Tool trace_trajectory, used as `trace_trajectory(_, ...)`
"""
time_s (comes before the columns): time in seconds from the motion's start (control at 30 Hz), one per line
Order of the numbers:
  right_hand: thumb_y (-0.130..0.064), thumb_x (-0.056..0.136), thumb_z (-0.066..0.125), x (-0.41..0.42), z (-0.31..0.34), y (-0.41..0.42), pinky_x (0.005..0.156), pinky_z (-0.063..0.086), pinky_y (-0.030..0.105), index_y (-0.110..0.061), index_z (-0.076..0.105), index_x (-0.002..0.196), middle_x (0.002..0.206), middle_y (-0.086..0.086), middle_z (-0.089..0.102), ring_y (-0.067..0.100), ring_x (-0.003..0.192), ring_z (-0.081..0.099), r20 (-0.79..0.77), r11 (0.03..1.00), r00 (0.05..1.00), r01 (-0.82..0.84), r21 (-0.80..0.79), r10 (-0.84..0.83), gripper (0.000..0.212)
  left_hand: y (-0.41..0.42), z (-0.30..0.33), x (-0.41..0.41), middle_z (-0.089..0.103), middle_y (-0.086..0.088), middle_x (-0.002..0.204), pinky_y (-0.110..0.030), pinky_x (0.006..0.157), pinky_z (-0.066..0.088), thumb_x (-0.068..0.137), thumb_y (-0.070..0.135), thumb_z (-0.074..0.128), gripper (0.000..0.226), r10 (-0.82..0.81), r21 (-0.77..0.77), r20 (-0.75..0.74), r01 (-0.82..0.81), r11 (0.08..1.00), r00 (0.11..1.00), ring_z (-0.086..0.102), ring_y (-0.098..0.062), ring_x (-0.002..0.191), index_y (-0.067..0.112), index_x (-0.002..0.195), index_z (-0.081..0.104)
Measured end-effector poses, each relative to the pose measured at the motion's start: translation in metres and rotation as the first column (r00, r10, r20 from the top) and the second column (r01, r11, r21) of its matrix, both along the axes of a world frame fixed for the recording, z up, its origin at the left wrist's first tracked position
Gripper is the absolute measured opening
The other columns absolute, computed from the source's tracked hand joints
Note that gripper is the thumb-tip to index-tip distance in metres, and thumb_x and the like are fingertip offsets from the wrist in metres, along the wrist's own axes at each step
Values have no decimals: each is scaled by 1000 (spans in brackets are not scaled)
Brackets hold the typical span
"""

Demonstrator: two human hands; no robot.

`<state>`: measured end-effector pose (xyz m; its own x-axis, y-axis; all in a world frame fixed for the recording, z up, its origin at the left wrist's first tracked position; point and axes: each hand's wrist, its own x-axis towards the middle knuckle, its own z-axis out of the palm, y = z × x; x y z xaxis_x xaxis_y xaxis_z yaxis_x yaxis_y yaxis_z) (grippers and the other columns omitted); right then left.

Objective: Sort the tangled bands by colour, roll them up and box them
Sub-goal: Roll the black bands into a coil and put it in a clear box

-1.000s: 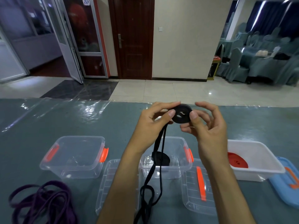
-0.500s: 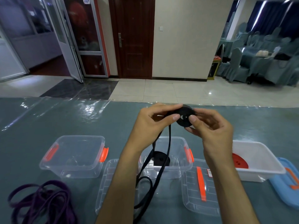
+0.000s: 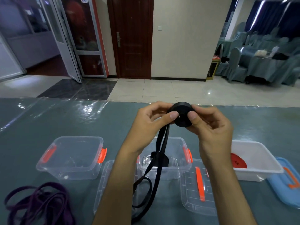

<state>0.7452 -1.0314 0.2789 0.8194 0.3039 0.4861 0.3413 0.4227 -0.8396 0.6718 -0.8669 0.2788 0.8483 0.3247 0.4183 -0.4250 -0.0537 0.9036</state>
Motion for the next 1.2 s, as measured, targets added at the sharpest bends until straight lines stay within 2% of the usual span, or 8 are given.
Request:
trace_trajectory(0.23, -23, 82, 85, 2, -6, -1, 71, 66, 41, -15, 65, 75, 96, 11, 80, 29, 88, 80, -58, 998, 998, 1, -71, -5, 23, -1, -1, -2, 79, 3, 103, -26, 87, 59, 95, 25, 78, 9, 92, 149, -18, -89, 985, 996, 74, -18, 103, 28, 103, 80)
trace_trajectory(0.33, -21, 86, 84, 0, -3, 1, 69, 67, 44, -18, 66, 96, 92, 9, 80, 26, 85, 80, -66, 999, 997, 47, -16, -48, 20, -5, -1, 0, 79, 1, 101, -30, 81, 62, 96, 23, 78, 11, 123, 137, -29, -118, 984, 992, 74, -17, 99, 19, 106, 81)
trace_trajectory(0.47, -22, 86, 83, 2, -5, -2, 70, 66, 39, -24, 57, 130, 95, 12, 80, 28, 87, 80, -65, 999, 997, 30, 11, -29, 51, 0, -3, -4, 80, 3, 110, -34, 96, 60, 92, 21, 82, 22, 64, 172, -84, -49, 984, 994, 73, -18, 108, 21, 114, 80)
trace_trajectory(0.63, -23, 90, 78, 3, -9, -3, 72, 67, 39, -17, 70, 96, 92, 5, 80, 21, 87, 80, -28, 998, 999, 21, -51, -23, 12, -2, -3, -4, 79, 5, 110, -25, 93, 59, 90, 18, 84, 33, 65, 129, -12, -63, 990, 998, 76, -16, 105, 26, 121, 78)
trace_trajectory(0.73, -22, 80, 83, 5, -7, -7, 74, 66, 39, -12, 65, 82, 91, 5, 79, 25, 87, 80, -61, 995, 997, -51, -82, 46, 21, 1, -4, -6, 78, 5, 108, -22, 90, 58, 86, 22, 88, 30, 131, 138, 51, -137, 981, 990, 76, -16, 105, 32, 112, 76)
trace_trajectory(0.83, -18, 79, 82, 7, -5, -9, 72, 66, 36, -15, 68, 101, 88, 4, 76, 26, 84, 79, -51, 986, 993, -115, -118, 110, 27, 0, -4, -7, 80, 5, 105, -22, 89, 58, 85, 22, 88, 23, 137, 120, 79, -146, 982, 987, 77, -17, 105, 33, 102, 79)
trace_trajectory(1.03, -15, 85, 80, 9, -5, -14, 77, 66, 42, -13, 72, 96, 99, 11, 80, 30, 97, 79, -6, 999, 999, -40, -23, 40, 14, 3, -5, -7, 77, 2, 122, -27, 101, 56, 90, 10, 82, 42, -48, 131, 10, 46, 990, 999, 72, -18, 119, 26, 129, 76)
trace_trajectory(1.2, -19, 77, 85, 15, -9, -18, 75, 66, 43, -11, 59, 82, 97, 17, 77, 37, 96, 78, -80, 992, 994, -77, -102, 69, 27, -6, -5, -3, 82, 4, 106, -20, 90, 58, 82, 12, 90, 35, 145, 74, 77, -150, 986, 987, 78, -13, 102, 26, 113, 81)
